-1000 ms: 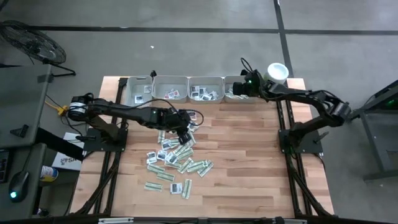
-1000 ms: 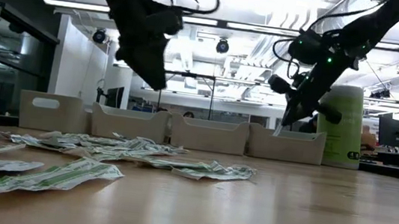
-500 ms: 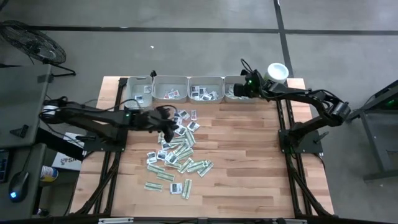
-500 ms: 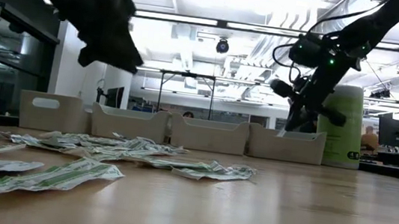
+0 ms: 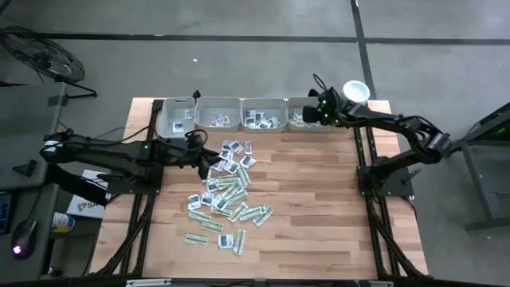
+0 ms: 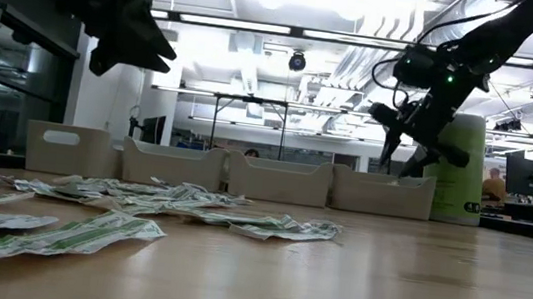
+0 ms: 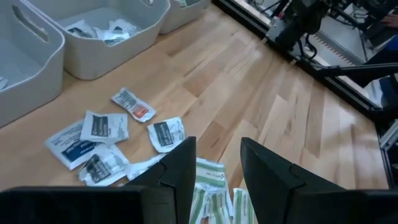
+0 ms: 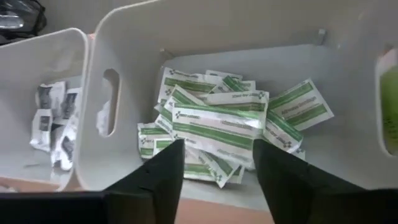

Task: Pick & Place First Aid Supplies
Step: Put the green bandage into the right gray bin

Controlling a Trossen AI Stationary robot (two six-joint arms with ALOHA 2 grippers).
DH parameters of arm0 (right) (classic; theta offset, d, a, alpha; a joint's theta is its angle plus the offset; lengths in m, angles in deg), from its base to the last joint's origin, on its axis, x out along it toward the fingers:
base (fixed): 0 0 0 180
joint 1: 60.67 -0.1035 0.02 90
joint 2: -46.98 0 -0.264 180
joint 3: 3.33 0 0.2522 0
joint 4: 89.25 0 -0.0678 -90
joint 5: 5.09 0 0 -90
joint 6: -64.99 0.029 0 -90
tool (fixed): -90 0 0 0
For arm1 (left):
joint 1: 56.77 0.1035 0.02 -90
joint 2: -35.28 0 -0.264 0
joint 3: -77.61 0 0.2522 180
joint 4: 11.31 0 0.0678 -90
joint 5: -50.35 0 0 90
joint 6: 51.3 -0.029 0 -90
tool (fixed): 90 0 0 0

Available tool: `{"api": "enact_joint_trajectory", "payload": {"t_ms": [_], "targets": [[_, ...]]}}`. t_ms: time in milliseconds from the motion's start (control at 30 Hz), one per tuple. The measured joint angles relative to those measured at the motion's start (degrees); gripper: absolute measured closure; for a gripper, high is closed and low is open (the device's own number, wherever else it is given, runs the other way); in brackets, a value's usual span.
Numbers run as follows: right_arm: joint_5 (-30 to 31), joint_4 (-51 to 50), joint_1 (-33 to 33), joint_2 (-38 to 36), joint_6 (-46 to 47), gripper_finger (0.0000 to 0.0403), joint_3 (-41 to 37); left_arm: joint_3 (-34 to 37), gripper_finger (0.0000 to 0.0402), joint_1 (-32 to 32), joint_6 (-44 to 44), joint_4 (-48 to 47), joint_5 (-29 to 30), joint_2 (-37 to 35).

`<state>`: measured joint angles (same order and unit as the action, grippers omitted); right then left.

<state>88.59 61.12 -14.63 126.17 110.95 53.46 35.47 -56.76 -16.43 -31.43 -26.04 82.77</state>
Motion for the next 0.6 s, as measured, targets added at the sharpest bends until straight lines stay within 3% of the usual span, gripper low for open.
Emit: {"api": "enact_joint_trajectory", "payload": {"t_ms": [333,600], "targets": [[-2.3,-2.7,-1.1,-9.9,-4.0,0.0199,0.0,0.0,0.0275,0.0,-1.3,-4.4,-1.1,-1.3],[-8.3,-2.7,-9.8,-16.0,-4.4,0.0199,0.0,0.0,0.0275,0.0,-3.3,-4.3,-2.4,-1.3]]}}
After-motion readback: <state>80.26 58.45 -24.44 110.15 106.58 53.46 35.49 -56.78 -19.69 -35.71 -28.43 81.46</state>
